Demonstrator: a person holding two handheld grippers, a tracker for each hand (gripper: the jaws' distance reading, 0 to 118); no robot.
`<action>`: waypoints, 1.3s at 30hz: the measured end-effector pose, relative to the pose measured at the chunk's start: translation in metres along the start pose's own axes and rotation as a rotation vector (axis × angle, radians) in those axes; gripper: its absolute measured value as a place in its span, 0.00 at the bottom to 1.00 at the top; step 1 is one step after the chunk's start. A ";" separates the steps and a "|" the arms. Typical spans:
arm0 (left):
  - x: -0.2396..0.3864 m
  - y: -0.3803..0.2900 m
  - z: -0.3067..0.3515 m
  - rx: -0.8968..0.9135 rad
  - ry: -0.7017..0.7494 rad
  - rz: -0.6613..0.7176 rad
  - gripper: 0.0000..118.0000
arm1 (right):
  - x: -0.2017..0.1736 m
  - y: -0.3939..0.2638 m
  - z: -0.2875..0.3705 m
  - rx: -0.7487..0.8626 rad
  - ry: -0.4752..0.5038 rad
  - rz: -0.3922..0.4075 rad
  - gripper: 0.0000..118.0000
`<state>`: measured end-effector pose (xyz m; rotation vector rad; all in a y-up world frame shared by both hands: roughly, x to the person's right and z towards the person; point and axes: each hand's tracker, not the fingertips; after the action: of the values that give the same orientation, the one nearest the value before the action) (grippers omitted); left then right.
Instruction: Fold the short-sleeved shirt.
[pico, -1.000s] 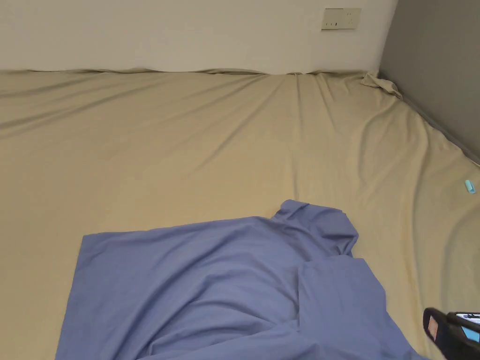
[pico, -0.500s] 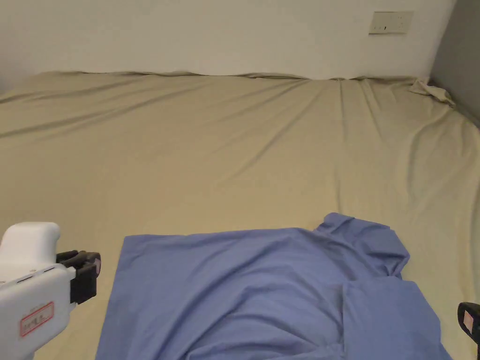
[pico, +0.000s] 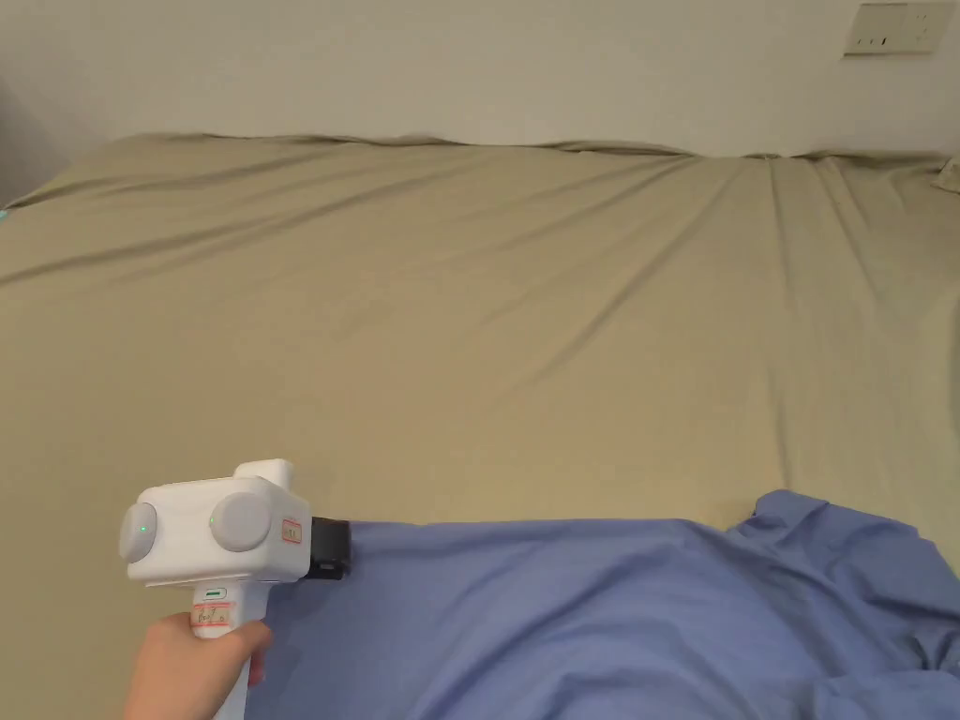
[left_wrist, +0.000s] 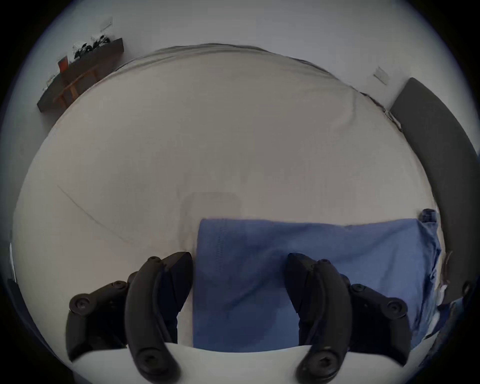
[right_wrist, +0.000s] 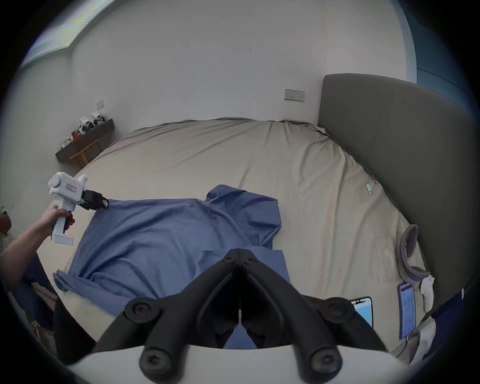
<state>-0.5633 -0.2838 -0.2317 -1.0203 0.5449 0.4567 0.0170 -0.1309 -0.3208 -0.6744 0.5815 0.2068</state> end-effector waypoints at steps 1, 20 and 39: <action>0.005 -0.008 0.008 0.030 0.014 -0.019 0.65 | -0.001 0.001 -0.004 -0.003 0.000 0.003 0.02; 0.027 -0.011 0.077 0.185 -0.013 -0.137 0.04 | 0.050 0.074 -0.155 -0.171 0.002 -0.131 1.00; 0.042 -0.010 0.090 0.174 -0.019 -0.174 0.04 | 0.068 0.065 -0.203 -0.294 -0.150 -0.050 0.04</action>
<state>-0.5057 -0.2040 -0.2141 -0.8863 0.4664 0.2596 -0.0396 -0.2110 -0.5222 -0.9486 0.3931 0.2967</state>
